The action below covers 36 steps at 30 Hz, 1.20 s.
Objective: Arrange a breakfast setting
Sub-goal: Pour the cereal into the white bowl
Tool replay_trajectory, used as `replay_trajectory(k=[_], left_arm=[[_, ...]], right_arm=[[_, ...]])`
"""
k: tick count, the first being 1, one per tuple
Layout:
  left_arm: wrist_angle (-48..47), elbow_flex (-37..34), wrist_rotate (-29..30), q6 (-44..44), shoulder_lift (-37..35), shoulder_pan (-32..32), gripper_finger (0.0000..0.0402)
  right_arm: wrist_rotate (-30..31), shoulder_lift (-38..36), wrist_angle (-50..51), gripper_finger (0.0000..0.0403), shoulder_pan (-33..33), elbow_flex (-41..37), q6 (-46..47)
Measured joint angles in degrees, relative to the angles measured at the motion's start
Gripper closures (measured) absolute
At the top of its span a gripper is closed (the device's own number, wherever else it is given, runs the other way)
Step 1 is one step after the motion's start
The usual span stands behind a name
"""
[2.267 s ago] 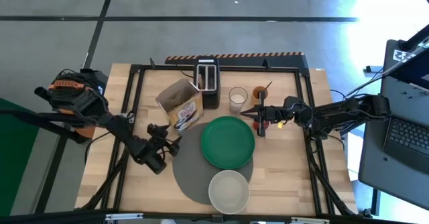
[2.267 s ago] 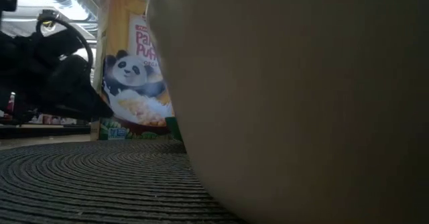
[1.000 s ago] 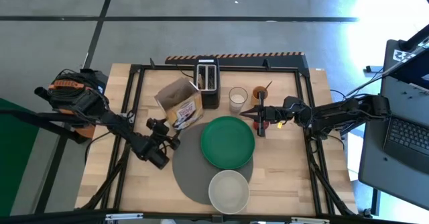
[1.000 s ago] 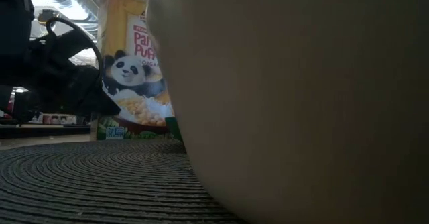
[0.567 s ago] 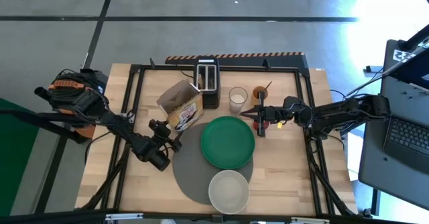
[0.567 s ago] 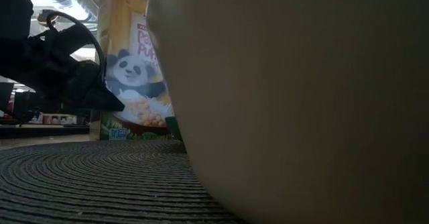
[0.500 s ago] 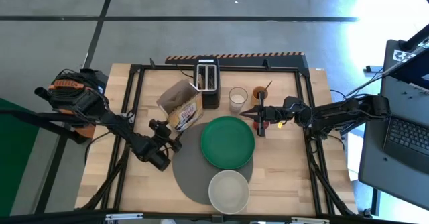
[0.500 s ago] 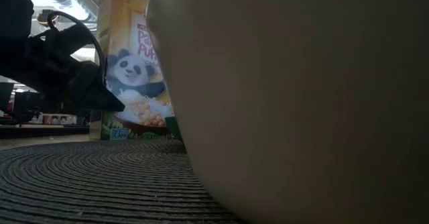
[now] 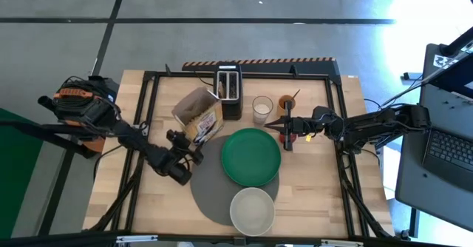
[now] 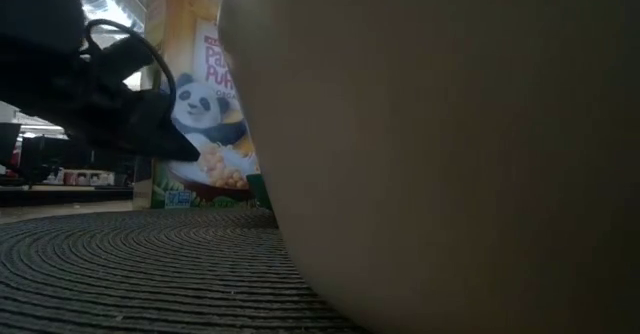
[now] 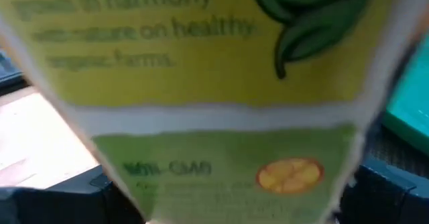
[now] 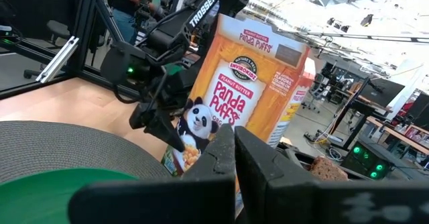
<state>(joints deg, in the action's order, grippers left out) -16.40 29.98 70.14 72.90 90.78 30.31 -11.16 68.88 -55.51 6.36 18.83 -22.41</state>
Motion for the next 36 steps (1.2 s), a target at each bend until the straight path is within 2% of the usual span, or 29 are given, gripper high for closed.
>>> replay_trajectory(k=[12,20,30,36], left_arm=[[0.8,0.0,-0.9,0.0,0.0,-2.2,0.0044],[1.0,0.0,-6.8,-0.1,0.0,-2.3,0.0044],[1.6,0.0,-4.8,0.1,0.0,-2.3,0.0044],[4.8,0.0,-0.9,-6.1,0.0,-2.3,0.0044]], right_arm=[[0.0,0.0,0.1,0.0403,0.0,0.0,-0.3],[0.0,0.0,0.4,0.0403,0.0,0.0,-0.4],[0.6,0.0,0.6,0.0403,0.0,0.0,-0.4],[0.6,0.0,0.8,0.0403,0.0,0.0,-0.4]])
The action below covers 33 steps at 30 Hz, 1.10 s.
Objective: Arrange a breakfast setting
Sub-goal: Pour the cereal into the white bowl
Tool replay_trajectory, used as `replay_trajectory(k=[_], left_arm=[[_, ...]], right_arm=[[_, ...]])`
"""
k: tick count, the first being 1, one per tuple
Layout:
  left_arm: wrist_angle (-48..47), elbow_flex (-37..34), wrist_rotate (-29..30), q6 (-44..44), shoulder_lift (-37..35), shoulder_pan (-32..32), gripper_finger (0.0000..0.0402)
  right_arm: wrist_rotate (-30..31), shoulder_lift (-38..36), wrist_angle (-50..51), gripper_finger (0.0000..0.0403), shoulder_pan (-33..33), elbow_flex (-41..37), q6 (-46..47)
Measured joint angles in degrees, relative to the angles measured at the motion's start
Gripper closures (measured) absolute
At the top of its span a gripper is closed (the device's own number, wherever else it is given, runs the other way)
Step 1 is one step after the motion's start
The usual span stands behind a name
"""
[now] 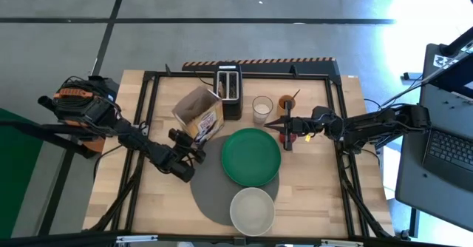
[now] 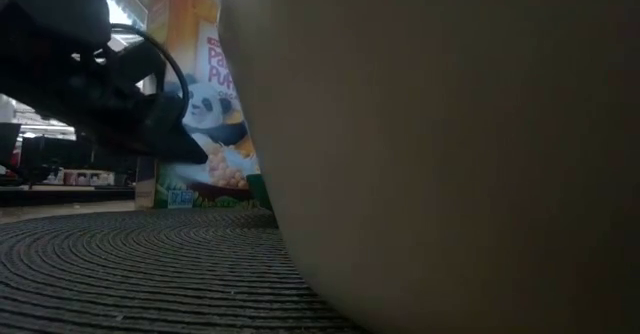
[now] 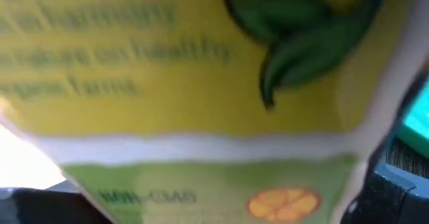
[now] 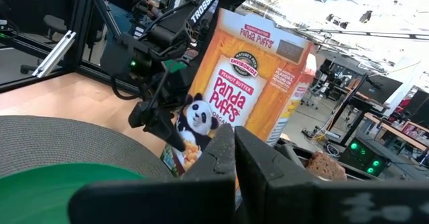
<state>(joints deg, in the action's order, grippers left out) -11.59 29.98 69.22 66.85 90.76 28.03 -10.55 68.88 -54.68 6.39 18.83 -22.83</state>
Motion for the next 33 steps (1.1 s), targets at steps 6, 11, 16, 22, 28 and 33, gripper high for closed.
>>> replay_trajectory(k=[6,11,16,22,28,33], left_arm=[[0.9,0.0,1.9,-1.5,0.0,0.0,0.0048],[1.3,0.0,2.5,-1.3,1.7,0.0,0.0091],[2.2,0.0,3.3,-1.2,3.1,0.2,0.015],[1.9,0.0,5.0,-1.4,3.3,2.0,0.0169],[1.9,0.0,4.9,-1.5,3.3,3.9,0.0165],[1.6,0.0,5.0,-1.6,3.3,6.1,0.0169]], right_arm=[[0.0,0.0,0.0,0.0403,0.0,0.0,0.0],[0.0,0.0,0.0,0.0403,0.0,0.0,0.0],[0.0,0.0,0.2,0.0403,0.0,0.0,0.0],[0.0,0.0,0.5,0.0403,0.0,0.0,0.0],[0.0,0.0,0.9,0.0403,0.0,0.0,0.0],[0.0,0.0,1.0,0.0403,0.0,0.0,0.0]])
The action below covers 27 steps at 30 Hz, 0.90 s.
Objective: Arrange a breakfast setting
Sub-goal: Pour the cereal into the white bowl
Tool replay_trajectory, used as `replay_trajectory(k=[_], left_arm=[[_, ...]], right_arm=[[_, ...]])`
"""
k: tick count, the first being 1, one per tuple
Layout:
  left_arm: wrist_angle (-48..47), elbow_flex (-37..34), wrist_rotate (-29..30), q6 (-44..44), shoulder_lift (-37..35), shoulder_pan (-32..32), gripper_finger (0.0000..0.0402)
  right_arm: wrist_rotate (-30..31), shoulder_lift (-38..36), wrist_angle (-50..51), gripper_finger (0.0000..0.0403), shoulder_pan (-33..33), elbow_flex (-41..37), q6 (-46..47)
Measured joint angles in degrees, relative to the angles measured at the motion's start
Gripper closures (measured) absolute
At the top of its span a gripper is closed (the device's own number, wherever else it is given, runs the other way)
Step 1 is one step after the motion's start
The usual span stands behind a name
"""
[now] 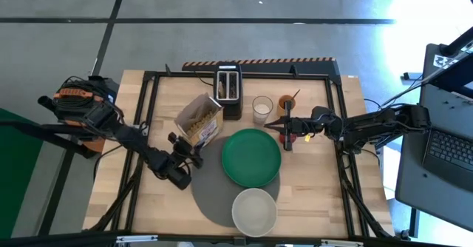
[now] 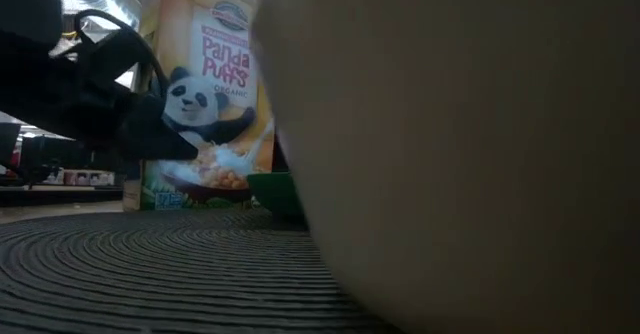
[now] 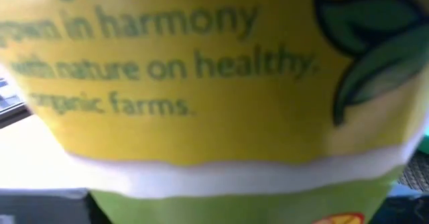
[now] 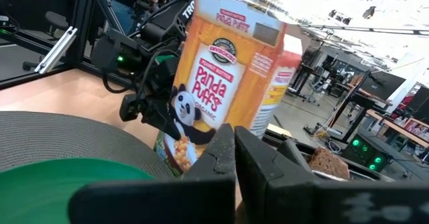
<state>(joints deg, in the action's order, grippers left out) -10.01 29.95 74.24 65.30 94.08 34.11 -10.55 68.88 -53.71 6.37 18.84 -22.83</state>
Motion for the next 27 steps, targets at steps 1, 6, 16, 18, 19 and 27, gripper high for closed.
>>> replay_trajectory(k=[1,6,16,18,19,27], left_arm=[[-0.1,0.0,0.0,0.0,-0.1,0.3,0.0169],[-3.3,0.0,-1.1,0.0,-2.9,1.2,0.017],[-8.7,0.0,0.0,-5.0,-12.4,1.2,0.0171],[-8.4,0.0,0.3,-7.7,-14.7,1.2,0.0171],[-8.1,0.0,0.3,-9.4,-15.9,1.2,0.0171],[2.1,0.0,-7.4,-37.8,-27.5,1.3,0.0171]], right_arm=[[0.0,0.0,0.1,0.0403,0.0,0.0,0.0],[0.0,0.0,0.4,0.0403,0.0,0.0,0.0],[0.0,0.0,0.4,0.0403,0.0,0.0,0.0],[0.0,0.0,0.4,0.0403,0.0,0.0,0.0],[0.0,0.0,0.4,0.0403,0.0,0.0,0.0],[0.0,0.0,0.6,0.0403,0.0,0.0,0.0]])
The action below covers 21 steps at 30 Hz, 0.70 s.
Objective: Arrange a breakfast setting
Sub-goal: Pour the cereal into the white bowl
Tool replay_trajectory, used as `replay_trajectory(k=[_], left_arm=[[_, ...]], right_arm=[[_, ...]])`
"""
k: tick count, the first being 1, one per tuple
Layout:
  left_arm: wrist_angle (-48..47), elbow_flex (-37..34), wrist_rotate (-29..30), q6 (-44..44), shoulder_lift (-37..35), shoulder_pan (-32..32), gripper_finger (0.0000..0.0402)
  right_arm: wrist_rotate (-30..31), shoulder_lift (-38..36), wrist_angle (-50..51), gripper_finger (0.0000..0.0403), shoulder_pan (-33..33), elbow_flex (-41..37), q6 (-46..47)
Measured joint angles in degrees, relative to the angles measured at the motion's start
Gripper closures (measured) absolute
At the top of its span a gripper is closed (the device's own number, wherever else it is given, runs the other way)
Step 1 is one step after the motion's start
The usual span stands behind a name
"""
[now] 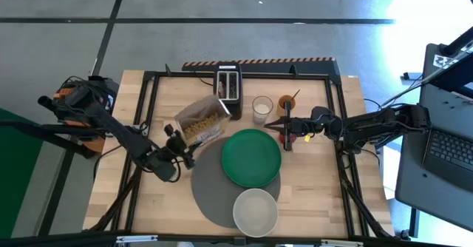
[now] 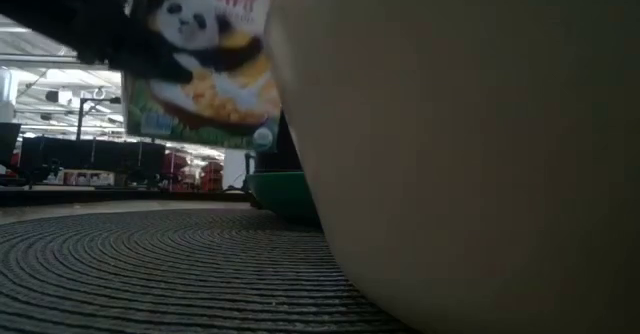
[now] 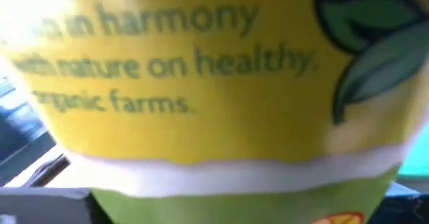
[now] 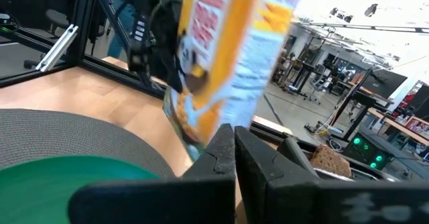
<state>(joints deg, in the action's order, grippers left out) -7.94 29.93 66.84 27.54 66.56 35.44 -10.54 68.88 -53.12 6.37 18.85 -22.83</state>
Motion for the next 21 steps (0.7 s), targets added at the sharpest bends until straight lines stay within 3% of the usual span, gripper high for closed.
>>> replay_trajectory(k=[6,11,14,21], left_arm=[[2.3,3.2,-16.7,-18.0,-10.0,0.0,0.0171],[-11.8,13.2,-30.6,-18.5,-14.1,-0.4,0.0171],[-23.4,21.5,-33.1,-17.3,-12.4,-0.4,0.0171],[-39.9,40.9,-34.9,-27.4,-0.7,1.6,0.0171]], right_arm=[[0.0,0.0,0.7,0.0403,0.0,0.0,0.0],[0.0,0.0,0.9,0.0403,0.0,0.0,-0.4],[0.7,0.0,1.1,0.0403,0.0,0.0,-1.0],[2.0,0.0,1.5,0.0403,0.0,0.0,-1.2]])
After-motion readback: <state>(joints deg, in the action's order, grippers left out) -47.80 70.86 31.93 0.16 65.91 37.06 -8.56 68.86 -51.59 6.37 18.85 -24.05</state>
